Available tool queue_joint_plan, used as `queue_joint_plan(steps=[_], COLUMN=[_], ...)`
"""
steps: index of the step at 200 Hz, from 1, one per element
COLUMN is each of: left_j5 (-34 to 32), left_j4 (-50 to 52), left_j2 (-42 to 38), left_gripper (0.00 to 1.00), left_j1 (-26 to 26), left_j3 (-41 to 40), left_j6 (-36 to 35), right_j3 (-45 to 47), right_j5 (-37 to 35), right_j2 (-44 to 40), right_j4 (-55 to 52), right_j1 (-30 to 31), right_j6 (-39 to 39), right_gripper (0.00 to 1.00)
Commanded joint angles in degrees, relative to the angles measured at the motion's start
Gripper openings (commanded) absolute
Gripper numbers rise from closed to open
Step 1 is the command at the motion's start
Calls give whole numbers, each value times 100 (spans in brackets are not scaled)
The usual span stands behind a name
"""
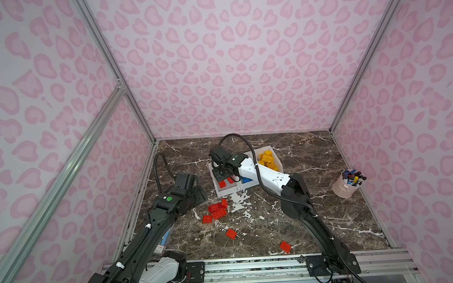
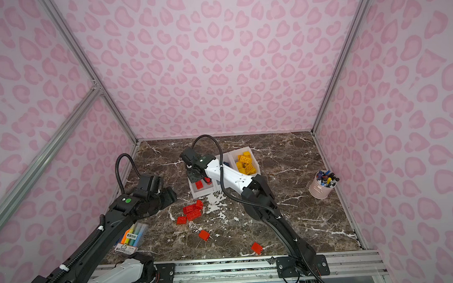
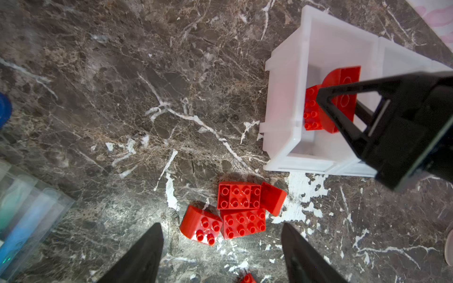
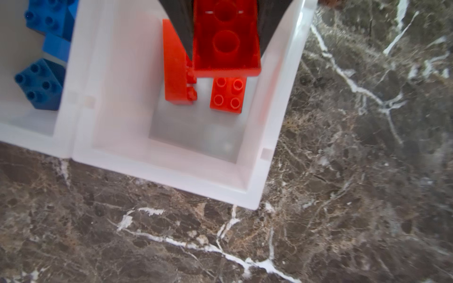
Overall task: Sort the legos into containers by color
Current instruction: Place the lego in the container.
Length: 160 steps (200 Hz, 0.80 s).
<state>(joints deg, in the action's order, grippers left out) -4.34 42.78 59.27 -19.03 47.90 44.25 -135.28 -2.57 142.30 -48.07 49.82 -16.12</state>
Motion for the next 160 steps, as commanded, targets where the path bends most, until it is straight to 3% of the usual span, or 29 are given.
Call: queue_joint_plan(steps=[1,38,76,160], left_j5=[65,58,91,185], left_j4=[62,55,3,-74], left_j2=[-13,-81,-58,120], left_gripper=[78,78,78,77], left_j1=[6,13,9,-69], left_j3=[-81,-233,-416,-919], left_j6=[53,62,101,117], right_j3=[-638,-852,-159,4277], right_j5=[-183,-95,-39,463], right_j2=[428,363,-441,-3653], right_j4=[-693,-736,-431,1403], right_j1=[-36,-53,-102,-141], right_j6=[-82,-102,-58,-443], right_gripper=[33,56,60,60])
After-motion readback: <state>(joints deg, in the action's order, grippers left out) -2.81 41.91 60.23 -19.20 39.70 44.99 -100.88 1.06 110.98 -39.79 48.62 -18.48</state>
